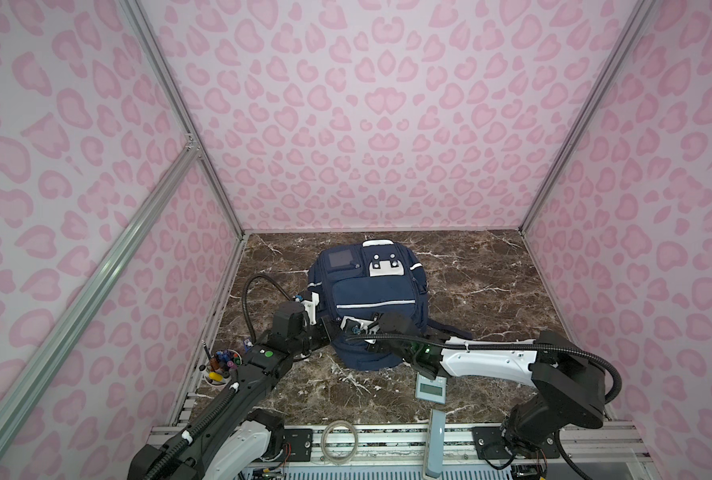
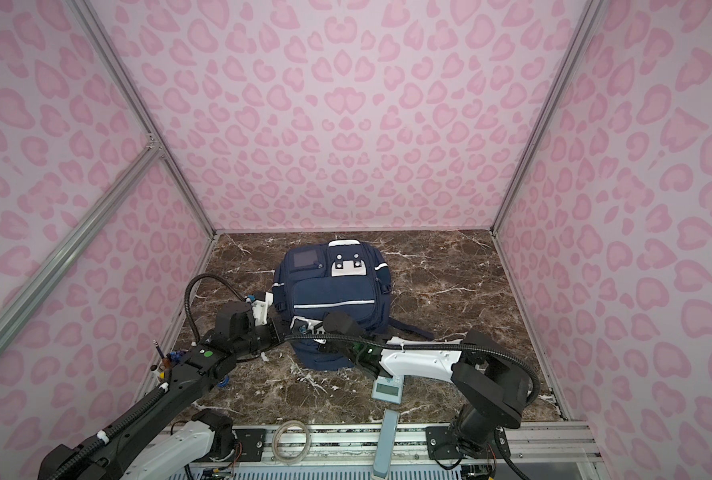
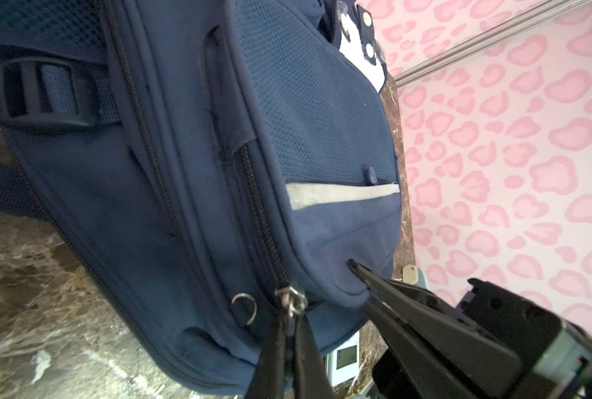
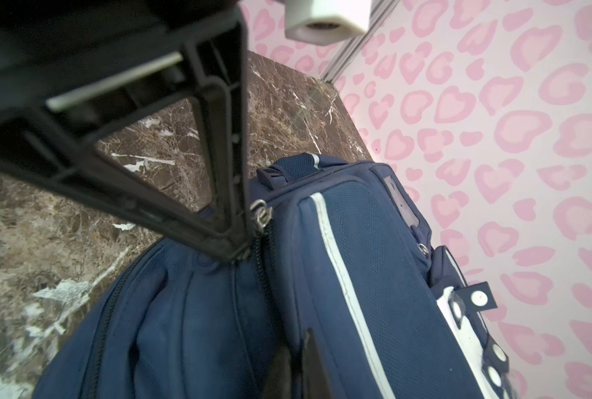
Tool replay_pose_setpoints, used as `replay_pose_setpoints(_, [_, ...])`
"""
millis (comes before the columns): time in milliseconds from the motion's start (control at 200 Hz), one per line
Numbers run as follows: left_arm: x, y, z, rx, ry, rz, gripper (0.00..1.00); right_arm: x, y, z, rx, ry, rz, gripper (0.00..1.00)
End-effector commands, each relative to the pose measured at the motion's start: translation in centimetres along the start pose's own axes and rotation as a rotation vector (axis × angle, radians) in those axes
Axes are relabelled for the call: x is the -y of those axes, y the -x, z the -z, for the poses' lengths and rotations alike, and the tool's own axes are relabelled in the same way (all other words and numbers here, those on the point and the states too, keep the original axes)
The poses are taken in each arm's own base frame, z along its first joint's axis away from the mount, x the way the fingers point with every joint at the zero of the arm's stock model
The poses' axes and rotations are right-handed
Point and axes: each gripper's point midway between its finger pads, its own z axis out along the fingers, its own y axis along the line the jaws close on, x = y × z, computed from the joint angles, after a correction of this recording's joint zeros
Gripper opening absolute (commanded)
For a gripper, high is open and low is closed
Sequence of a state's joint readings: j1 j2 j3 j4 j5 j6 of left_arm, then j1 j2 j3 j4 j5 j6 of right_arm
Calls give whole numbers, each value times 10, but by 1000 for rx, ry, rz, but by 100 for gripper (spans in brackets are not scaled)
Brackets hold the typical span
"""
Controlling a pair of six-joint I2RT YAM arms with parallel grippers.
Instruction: Pack the student bag
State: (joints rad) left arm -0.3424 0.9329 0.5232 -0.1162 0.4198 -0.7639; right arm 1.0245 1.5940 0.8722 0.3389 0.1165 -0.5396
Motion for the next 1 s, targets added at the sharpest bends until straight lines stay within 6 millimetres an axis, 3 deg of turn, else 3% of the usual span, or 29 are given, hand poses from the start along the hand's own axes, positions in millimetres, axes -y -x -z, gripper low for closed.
replay_pose_setpoints(0, [-9,22,8,74,65,-40,3,-4,-30,10,-69,77,14,0])
replay_pose_setpoints(105, [-38,47,13,140,197,-26,3,-18,-37,29,-14,227,94,0])
replay_pose_setpoints(185, [-52,66,15,189,260,-25,3,-19,-43,43,32,295,151,0])
replay_pose_setpoints(280, [-60,84,14,217,310,-37,3,2,-49,54,96,312,115,0])
replay_pose_setpoints(360, [-59,87,12,221,310,-38,3,25,-58,53,104,301,67,0])
replay_pose_setpoints(520, [-62,69,12,191,274,-13,3,46,-70,41,84,294,61,0])
replay_pose_setpoints(785, [-63,8,12,107,207,28,3,61,-78,17,66,286,75,0])
replay_pose_setpoints(995, [-58,9,13,105,208,-1,7,53,-78,22,24,351,64,1])
